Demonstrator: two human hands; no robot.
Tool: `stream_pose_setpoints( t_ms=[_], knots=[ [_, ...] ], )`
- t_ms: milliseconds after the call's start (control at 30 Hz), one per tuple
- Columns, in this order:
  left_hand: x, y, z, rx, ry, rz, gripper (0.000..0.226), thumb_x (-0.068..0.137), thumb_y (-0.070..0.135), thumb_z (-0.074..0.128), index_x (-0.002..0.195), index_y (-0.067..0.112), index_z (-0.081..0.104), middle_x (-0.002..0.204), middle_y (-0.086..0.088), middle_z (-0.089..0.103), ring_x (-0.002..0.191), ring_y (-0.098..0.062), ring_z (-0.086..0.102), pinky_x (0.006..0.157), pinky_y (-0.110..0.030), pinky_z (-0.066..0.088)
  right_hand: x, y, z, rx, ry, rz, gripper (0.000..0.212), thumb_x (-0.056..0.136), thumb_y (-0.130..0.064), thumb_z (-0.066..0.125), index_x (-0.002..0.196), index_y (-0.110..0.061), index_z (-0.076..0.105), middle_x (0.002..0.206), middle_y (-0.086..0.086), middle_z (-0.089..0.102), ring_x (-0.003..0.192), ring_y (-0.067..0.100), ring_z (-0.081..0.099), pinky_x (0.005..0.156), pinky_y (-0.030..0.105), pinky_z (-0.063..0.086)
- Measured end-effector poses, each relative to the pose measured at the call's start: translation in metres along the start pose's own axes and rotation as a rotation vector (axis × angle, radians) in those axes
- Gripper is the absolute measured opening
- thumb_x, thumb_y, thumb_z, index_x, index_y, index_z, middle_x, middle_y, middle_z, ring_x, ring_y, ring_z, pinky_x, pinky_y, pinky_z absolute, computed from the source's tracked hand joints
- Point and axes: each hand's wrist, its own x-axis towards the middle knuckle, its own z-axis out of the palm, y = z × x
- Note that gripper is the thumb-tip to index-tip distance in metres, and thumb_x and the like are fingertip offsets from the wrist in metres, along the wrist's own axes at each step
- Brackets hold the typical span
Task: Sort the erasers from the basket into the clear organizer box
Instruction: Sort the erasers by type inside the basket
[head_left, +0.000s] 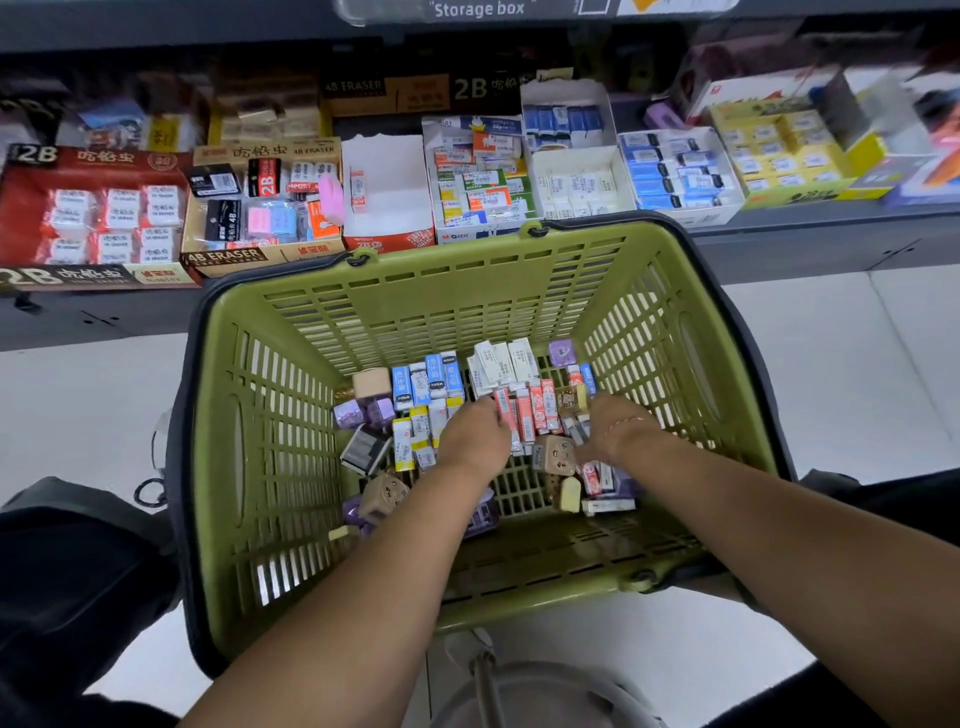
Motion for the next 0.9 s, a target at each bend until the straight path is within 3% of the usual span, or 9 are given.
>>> stream_pose_setpoints(
  t_ms=[133, 233, 367, 400, 467, 533, 600, 733, 900],
  knots=[
    [-0.003, -0.001, 0.007, 0.066, -0.051, 0.154, 0.047, 0.101, 0.021, 0.044, 0.146, 0.014, 0.037, 0.149, -0.009, 0.029, 0.131, -0.029, 0.041, 0.107, -0.036, 0.037, -0.003, -0.001, 0.013, -0.108, -0.053, -0.058, 0.093, 0.082, -0.059, 0.060, 0.149, -0.010, 0.018, 0.153, 0.014, 0.013, 0.138, 0.026, 0.028, 0.106, 0.040, 0.039],
    [-0.003, -0.006, 0.010, 0.059, -0.139, 0.127, 0.052, 0.100, 0.022, 0.047, 0.150, 0.020, 0.030, 0.157, -0.008, 0.016, 0.137, -0.030, 0.034, 0.113, -0.037, 0.032, 0.002, 0.005, 0.013, 0.065, -0.033, -0.084, 0.092, 0.078, -0.050, 0.070, 0.144, -0.005, 0.024, 0.150, 0.014, 0.021, 0.132, 0.028, 0.038, 0.106, 0.037, 0.039],
    [0.001, -0.010, 0.010, 0.029, -0.160, 0.109, 0.054, 0.100, 0.024, 0.048, 0.150, 0.023, 0.029, 0.156, -0.007, 0.018, 0.139, -0.028, 0.031, 0.113, -0.038, 0.032, 0.009, 0.011, 0.016, 0.356, -0.056, -0.044, 0.094, 0.075, -0.036, 0.078, 0.143, -0.005, 0.022, 0.144, 0.015, 0.039, 0.129, 0.031, 0.043, 0.104, 0.039, 0.041],
    [0.001, -0.009, 0.011, 0.027, -0.159, 0.112, 0.055, 0.100, 0.024, 0.048, 0.151, 0.023, 0.029, 0.156, -0.007, 0.019, 0.140, -0.028, 0.030, 0.113, -0.038, 0.031, 0.011, 0.011, 0.016, 0.434, -0.064, -0.034, 0.088, 0.076, -0.036, 0.077, 0.141, -0.005, 0.025, 0.139, 0.016, 0.044, 0.122, 0.030, 0.049, 0.099, 0.039, 0.045],
    [0.002, -0.008, 0.011, 0.042, -0.152, 0.123, 0.055, 0.099, 0.025, 0.049, 0.151, 0.022, 0.028, 0.154, -0.007, 0.021, 0.139, -0.028, 0.029, 0.114, -0.037, 0.030, 0.015, 0.011, 0.014, 0.642, -0.088, 0.012, 0.073, 0.082, -0.039, 0.071, 0.133, -0.002, 0.033, 0.117, 0.017, 0.056, 0.089, 0.026, 0.061, 0.071, 0.034, 0.054],
    [0.003, -0.008, 0.012, 0.056, -0.157, 0.124, 0.056, 0.099, 0.026, 0.049, 0.151, 0.022, 0.027, 0.154, -0.007, 0.021, 0.140, -0.028, 0.028, 0.115, -0.036, 0.028, 0.016, 0.010, 0.011, 0.725, -0.118, 0.057, 0.071, 0.084, -0.041, 0.068, 0.131, 0.001, 0.034, 0.098, 0.016, 0.056, 0.065, 0.019, 0.055, 0.049, 0.028, 0.048],
    [0.004, -0.009, 0.013, 0.060, -0.159, 0.122, 0.057, 0.099, 0.026, 0.049, 0.151, 0.023, 0.026, 0.154, -0.007, 0.021, 0.140, -0.028, 0.027, 0.115, -0.036, 0.026, 0.020, 0.009, 0.013, 0.662, -0.110, 0.057, 0.070, 0.084, -0.044, 0.068, 0.129, 0.001, 0.040, 0.097, 0.014, 0.057, 0.067, 0.019, 0.055, 0.049, 0.027, 0.047],
    [0.004, -0.010, 0.016, 0.066, -0.154, 0.121, 0.057, 0.099, 0.027, 0.049, 0.151, 0.023, 0.026, 0.155, -0.007, 0.020, 0.141, -0.028, 0.024, 0.116, -0.036, 0.025, 0.025, 0.002, 0.020, 0.427, 0.025, 0.055, 0.065, 0.083, -0.051, 0.065, 0.123, -0.001, 0.054, 0.116, 0.016, 0.063, 0.100, 0.030, 0.061, 0.074, 0.029, 0.048],
    [0.006, -0.011, 0.017, 0.063, -0.166, 0.124, 0.058, 0.099, 0.026, 0.049, 0.151, 0.024, 0.025, 0.155, -0.006, 0.019, 0.141, -0.028, 0.023, 0.116, -0.037, 0.025, 0.028, -0.001, 0.014, 0.292, 0.009, 0.084, 0.070, 0.081, -0.056, 0.064, 0.122, 0.000, 0.056, 0.110, 0.015, 0.065, 0.093, 0.026, 0.061, 0.059, 0.028, 0.042]
  ],
)
